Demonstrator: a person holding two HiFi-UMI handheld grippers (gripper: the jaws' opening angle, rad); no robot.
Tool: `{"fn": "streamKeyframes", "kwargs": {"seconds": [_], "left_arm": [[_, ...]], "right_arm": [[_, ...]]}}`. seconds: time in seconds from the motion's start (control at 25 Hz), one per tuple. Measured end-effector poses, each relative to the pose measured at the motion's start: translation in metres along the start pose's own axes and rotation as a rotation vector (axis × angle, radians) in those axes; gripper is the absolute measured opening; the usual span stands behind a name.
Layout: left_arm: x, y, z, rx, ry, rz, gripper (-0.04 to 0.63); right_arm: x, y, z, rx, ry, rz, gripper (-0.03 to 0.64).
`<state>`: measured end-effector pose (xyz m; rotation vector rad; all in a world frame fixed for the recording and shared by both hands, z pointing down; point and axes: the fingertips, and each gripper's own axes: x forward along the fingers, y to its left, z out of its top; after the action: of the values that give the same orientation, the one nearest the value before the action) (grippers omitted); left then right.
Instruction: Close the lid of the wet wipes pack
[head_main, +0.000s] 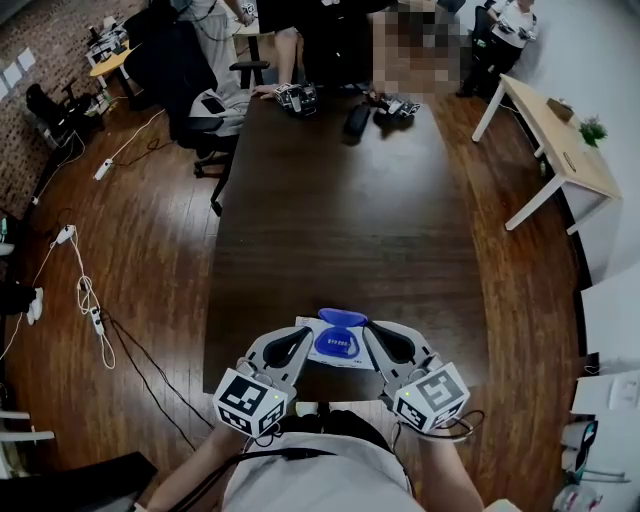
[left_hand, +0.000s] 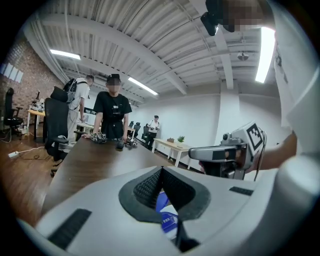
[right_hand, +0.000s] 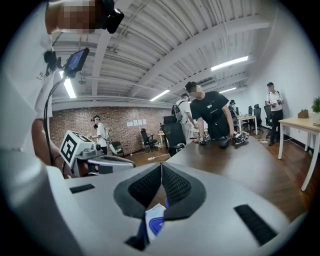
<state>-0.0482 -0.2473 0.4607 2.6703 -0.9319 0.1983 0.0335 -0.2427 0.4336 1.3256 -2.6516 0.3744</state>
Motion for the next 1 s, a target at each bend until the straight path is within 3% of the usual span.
{"fn": "streamKeyframes", "kwargs": {"seconds": [0.48,0.6,0.76,1.0], "left_arm": [[0.014,0.004,-0.053,-0.03,0.111,0.092,0.002],[0.015,0.0,-0.062,-0.043,0.129,0.097,0.002],[0.016,-0.001,-0.073,-0.057,0.15,0.109,0.002],[0.016,0.002,-0.084,-0.091,0.166,0.14,0.002]], "right_arm": [[0.025,-0.035,-0.061,-0.099,0.127,0.102,0.011],[0.03,-0.037,-0.084,-0.119,0.193,0.137,0.082],[0.037,-0.041,-0.108,-0.155,0.28,0.168,0.126],[0.052,-0.051,-0.125,-0.168,0.319,0.198,0.137]]}}
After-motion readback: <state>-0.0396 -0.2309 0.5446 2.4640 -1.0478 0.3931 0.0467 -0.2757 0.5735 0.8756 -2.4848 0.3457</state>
